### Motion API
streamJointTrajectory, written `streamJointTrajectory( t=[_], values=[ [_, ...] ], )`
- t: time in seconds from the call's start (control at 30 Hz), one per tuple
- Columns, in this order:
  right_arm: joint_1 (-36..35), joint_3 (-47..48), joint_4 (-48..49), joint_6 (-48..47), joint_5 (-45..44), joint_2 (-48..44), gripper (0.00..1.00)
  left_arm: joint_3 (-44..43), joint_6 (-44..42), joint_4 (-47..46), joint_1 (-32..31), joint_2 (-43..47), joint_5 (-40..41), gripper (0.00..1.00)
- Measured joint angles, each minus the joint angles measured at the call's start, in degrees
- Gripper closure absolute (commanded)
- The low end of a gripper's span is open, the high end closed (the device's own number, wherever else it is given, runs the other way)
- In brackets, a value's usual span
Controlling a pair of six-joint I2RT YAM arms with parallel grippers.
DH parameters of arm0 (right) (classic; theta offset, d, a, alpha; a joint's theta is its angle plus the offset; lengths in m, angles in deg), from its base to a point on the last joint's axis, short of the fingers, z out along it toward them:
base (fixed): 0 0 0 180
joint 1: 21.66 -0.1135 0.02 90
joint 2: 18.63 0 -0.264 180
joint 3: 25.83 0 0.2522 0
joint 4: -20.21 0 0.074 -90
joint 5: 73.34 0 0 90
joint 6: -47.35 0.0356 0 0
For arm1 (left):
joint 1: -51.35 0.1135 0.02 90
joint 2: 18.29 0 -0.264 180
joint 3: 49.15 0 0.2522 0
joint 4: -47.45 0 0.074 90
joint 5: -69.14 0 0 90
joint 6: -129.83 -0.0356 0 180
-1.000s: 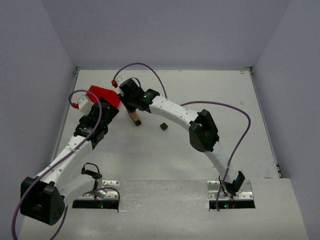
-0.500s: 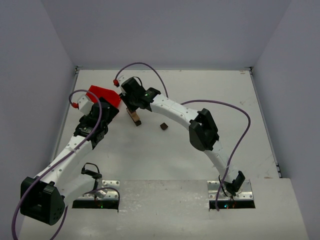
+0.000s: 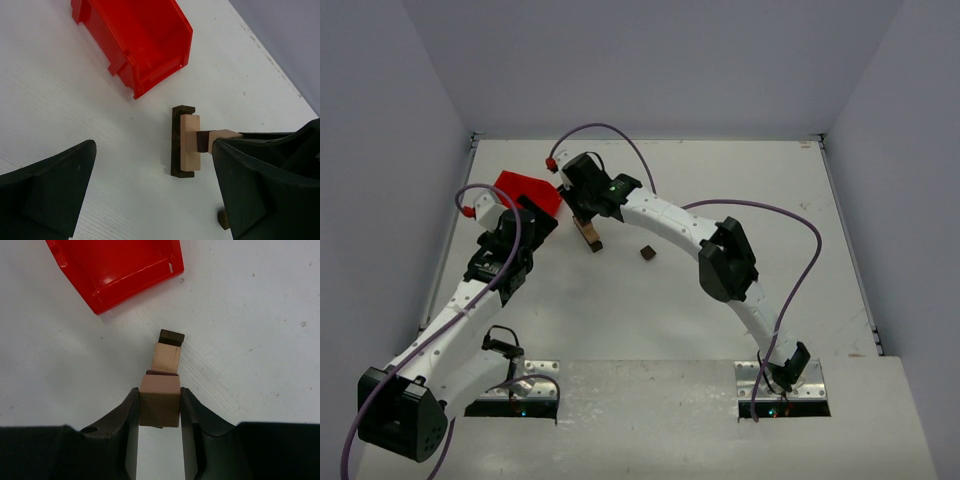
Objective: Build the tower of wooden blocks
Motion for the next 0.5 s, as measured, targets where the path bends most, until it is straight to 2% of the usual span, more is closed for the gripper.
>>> streamJointTrajectory(
  t=[0.5],
  values=[
    [0.0,0.1,0.0,-0.4,0.5,0.0,0.75,0.0,-0.1,-0.2,0.0,0.0,0.0,0.00]
  ],
)
